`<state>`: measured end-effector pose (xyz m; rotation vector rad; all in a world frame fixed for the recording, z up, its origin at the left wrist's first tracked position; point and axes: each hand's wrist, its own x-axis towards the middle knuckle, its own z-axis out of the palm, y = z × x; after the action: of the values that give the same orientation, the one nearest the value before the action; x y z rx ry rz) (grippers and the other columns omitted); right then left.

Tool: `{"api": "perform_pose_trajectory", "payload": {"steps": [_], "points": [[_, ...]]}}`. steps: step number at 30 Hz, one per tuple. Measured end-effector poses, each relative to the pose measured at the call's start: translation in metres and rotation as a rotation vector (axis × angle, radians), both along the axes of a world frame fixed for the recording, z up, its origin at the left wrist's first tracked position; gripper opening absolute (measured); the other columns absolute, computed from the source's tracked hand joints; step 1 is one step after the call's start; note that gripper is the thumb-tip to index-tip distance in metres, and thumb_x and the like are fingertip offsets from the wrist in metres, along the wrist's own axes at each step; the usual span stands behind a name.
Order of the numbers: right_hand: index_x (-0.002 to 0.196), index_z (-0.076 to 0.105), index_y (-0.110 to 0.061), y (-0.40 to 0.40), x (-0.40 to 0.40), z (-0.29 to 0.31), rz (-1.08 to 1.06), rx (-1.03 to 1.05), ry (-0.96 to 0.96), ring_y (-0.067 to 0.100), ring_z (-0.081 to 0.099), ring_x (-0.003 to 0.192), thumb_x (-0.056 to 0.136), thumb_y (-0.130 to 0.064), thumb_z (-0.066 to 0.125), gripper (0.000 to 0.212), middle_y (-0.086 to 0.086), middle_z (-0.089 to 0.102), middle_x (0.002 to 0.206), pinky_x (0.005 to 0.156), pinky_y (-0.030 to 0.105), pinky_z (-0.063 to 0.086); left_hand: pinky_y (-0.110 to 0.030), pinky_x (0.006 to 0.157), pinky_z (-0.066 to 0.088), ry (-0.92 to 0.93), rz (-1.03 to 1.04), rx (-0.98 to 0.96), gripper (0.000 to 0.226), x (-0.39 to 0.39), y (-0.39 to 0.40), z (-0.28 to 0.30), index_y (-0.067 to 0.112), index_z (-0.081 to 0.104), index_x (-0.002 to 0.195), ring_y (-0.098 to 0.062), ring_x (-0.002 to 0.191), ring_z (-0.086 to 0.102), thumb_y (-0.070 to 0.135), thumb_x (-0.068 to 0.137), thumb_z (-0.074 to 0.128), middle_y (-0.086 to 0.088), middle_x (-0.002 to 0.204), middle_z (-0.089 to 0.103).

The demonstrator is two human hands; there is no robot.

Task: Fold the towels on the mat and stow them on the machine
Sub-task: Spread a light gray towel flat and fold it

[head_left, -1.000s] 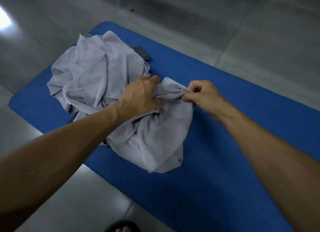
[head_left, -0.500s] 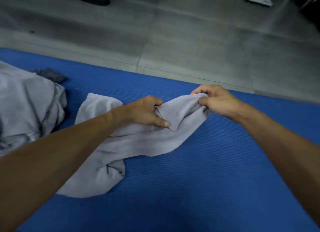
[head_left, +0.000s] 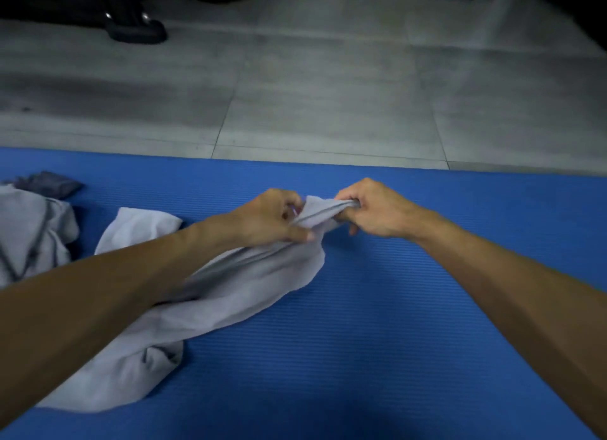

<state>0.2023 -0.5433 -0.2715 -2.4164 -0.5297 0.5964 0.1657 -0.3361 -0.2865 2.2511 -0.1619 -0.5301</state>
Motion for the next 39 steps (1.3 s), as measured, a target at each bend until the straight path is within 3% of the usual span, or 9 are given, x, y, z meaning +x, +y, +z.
{"api": "perform_pose_trajectory", "payload": {"steps": [5,13,17,21,24,28,30,34,39], "points": [[0.091,0.066,0.0,-0.087,0.029,0.022,-0.164,0.084,0.1,0.02,0.072,0.064,0.096,0.0,0.045,0.022,0.01,0.066,0.069,0.056,0.025,0.057,-0.035,0.072,0.046,-0.093,-0.152,0.5,0.024,0.013,-0.049,0.005,0.026,0.044,0.069,-0.022,0.078,0.053,0.03,0.089,0.058,0.008,0.075,0.051],[0.079,0.071,-0.006,-0.282,0.066,0.094,-0.366,-0.017,-0.439,0.015,0.044,0.051,0.081,0.008,0.045,0.03,0.008,0.056,0.064,0.045,0.019,0.038,-0.041,0.077,0.047,-0.488,-0.014,0.291,0.012,0.062,-0.253,0.065,0.022,0.052,0.084,-0.034,0.091,0.057,0.028,0.093,0.049,-0.009,0.093,0.066],[0.093,0.073,-0.009,-0.405,0.008,0.086,-0.402,-0.235,-0.531,0.032,0.063,0.092,0.077,0.005,0.05,0.031,0.01,0.069,0.101,0.087,0.037,0.051,-0.036,0.074,0.041,-0.596,-0.074,0.271,0.015,0.038,-0.369,0.052,0.02,0.057,0.101,-0.03,0.095,0.058,0.021,0.093,0.044,-0.004,0.102,0.064],[0.102,0.073,-0.004,-0.496,-0.086,0.02,-0.516,-0.341,-0.475,0.04,0.066,0.096,0.073,0.013,0.055,0.038,0.017,0.066,0.114,0.087,0.049,0.054,-0.036,0.087,0.045,-0.535,-0.274,0.279,0.039,-0.021,-0.465,0.0,0.026,0.051,0.132,-0.024,0.11,0.057,0.02,0.094,0.043,0.001,0.121,0.059],[0.098,0.074,-0.003,-0.532,-0.15,-0.036,-0.57,-0.391,-0.345,0.038,0.067,0.094,0.072,0.014,0.059,0.035,0.019,0.065,0.114,0.088,0.041,0.054,-0.036,0.081,0.048,-0.401,-0.462,0.342,0.029,-0.061,-0.505,-0.045,0.021,0.056,0.121,-0.024,0.107,0.059,0.022,0.095,0.044,0.0,0.117,0.06],[0.096,0.068,-0.019,-0.531,-0.176,-0.077,-0.353,-0.569,0.074,0.022,0.058,0.112,0.074,-0.044,0.047,0.039,0.0,0.063,0.11,0.1,0.035,0.042,-0.036,0.095,0.043,-0.117,-0.654,0.338,0.048,-0.078,-0.511,-0.077,0.021,0.053,0.129,-0.022,0.122,0.049,0.052,0.092,0.051,-0.003,0.129,0.055],[0.091,0.065,-0.024,-0.531,-0.153,-0.076,-0.385,-0.643,0.0,0.023,0.058,0.104,0.073,-0.058,0.035,0.049,-0.002,0.062,0.099,0.093,0.037,0.04,-0.035,0.098,0.042,-0.175,-0.529,0.278,0.046,-0.06,-0.504,-0.083,0.021,0.055,0.126,-0.02,0.123,0.046,0.053,0.093,0.048,-0.002,0.128,0.054],[0.103,0.063,-0.012,-0.524,-0.061,-0.079,-0.571,-0.424,-0.198,0.031,0.054,0.108,0.093,-0.029,0.05,0.023,0.009,0.06,0.108,0.089,0.04,0.043,-0.043,0.095,0.043,-0.433,-0.168,0.416,0.038,0.001,-0.483,-0.094,0.013,0.054,0.126,-0.03,0.119,0.046,0.027,0.091,0.054,-0.01,0.126,0.052],[0.143,0.043,-0.016,-0.498,0.058,-0.103,-0.519,-0.272,-0.204,0.034,0.048,0.122,0.099,-0.017,0.044,0.044,0.014,0.048,0.133,0.101,0.045,0.04,-0.041,0.099,0.032,-0.303,0.041,0.787,0.051,0.05,-0.446,-0.109,0.017,0.047,0.135,-0.028,0.125,0.036,0.037,0.089,0.055,-0.006,0.138,0.042]]}}
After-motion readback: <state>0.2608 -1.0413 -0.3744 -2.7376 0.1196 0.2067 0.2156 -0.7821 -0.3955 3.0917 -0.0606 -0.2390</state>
